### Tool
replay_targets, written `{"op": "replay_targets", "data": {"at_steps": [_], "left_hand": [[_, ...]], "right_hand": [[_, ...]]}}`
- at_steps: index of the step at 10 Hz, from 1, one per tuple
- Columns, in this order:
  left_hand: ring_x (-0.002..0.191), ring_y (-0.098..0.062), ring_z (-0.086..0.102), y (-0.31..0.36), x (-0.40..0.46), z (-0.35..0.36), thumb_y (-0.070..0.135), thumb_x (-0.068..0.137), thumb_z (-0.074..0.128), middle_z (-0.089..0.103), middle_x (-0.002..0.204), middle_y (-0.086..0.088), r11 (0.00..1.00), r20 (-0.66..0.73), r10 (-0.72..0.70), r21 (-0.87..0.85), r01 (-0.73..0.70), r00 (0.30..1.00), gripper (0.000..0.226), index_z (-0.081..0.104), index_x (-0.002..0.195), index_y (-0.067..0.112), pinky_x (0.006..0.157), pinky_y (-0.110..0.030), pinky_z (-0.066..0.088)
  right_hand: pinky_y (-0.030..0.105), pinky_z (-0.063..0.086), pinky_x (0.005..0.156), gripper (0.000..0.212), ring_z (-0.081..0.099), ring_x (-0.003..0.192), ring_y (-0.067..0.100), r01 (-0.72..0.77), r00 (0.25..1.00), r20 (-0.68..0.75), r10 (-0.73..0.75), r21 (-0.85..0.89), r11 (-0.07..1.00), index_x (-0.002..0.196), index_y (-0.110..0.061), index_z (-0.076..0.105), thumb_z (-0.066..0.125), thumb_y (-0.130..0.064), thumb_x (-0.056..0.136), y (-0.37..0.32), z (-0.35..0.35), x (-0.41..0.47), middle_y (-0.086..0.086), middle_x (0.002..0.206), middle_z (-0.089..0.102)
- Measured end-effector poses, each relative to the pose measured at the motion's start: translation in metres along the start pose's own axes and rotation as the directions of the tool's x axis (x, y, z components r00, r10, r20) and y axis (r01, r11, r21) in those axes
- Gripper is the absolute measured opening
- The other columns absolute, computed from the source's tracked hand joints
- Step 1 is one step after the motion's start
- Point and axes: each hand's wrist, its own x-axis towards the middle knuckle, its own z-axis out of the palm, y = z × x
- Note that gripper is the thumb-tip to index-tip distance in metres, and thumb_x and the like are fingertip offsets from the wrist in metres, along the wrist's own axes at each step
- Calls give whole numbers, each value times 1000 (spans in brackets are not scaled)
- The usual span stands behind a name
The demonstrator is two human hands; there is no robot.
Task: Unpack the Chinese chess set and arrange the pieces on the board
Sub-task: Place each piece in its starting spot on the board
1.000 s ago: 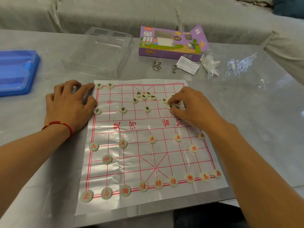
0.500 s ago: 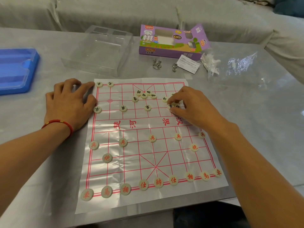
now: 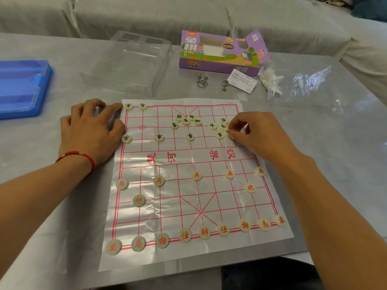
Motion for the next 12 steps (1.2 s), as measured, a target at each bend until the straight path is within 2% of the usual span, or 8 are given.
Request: {"op": "replay_targets", "data": {"at_steps": [2, 3, 4, 5, 6, 9, 11, 12], "left_hand": [[136, -34, 32, -1, 1, 1, 54, 99, 37, 39, 146, -6, 1000, -5, 0, -4, 0, 1000, 49, 39, 146, 38, 109, -57, 28], [136, -34, 33, -3, 1, 2, 55, 99, 37, 40, 145, -6, 1000, -5, 0, -9, -1, 1000, 49, 39, 145, 38, 109, -57, 29], [135, -34, 33, -4, 0, 2, 55, 98, 35, 40, 144, -6, 1000, -12, 15, -14, -15, 1000, 50, 39, 145, 38, 108, -57, 30], [134, -34, 33, -4, 1, 2, 56, 97, 33, 40, 144, -6, 1000, -9, 11, -19, -11, 1000, 51, 38, 145, 38, 107, -56, 30], [134, -34, 32, -4, 1, 2, 57, 97, 33, 40, 144, -5, 1000, -8, 7, -16, -7, 1000, 51, 38, 145, 39, 107, -56, 30], [135, -35, 32, -4, 1, 2, 55, 98, 36, 39, 145, -6, 1000, -10, 7, -7, -7, 1000, 50, 38, 145, 38, 108, -57, 29], [135, -35, 33, -4, 1, 3, 55, 99, 36, 40, 145, -6, 1000, -12, 7, -10, -7, 1000, 50, 39, 145, 37, 108, -58, 30], [135, -36, 33, -5, 1, 4, 56, 98, 34, 40, 145, -7, 1000, -11, 14, -16, -14, 1000, 52, 39, 145, 37, 108, -58, 29]], "right_hand": [[35, 54, 89, 20, 59, 89, 11, 17, 998, -57, -17, 11, 1000, 108, -28, 72, 70, -36, 90, -6, 7, 15, -7, 103, 70], [33, 53, 89, 16, 60, 89, 11, -21, 988, -154, 28, 47, 999, 109, -27, 71, 67, -29, 93, 2, 4, 19, -6, 106, 70], [31, 52, 88, 22, 60, 91, 11, -51, 983, -174, 53, 17, 999, 117, -29, 68, 65, -27, 95, 12, 3, 20, -5, 113, 67], [39, 53, 91, 35, 59, 99, 17, -53, 997, -62, 51, -25, 998, 130, -32, 62, 64, -32, 95, 10, 8, 20, -3, 119, 62], [39, 52, 91, 35, 57, 100, 19, -33, 999, -33, 31, -53, 998, 130, -36, 61, 62, -37, 95, 8, 8, 19, -1, 120, 59], [35, 53, 86, 27, 58, 90, 14, -43, 999, -30, 40, -76, 996, 116, -27, 67, 68, -37, 91, 8, 3, 17, -3, 109, 65], [32, 52, 85, 35, 58, 89, 13, -51, 999, 9, 51, -62, 997, 121, -26, 66, 71, -39, 88, 7, -2, 15, -5, 108, 65], [35, 53, 88, 32, 58, 90, 14, -35, 999, 15, 36, -62, 997, 120, -27, 67, 70, -36, 90, 6, -2, 13, -3, 112, 65]]}}
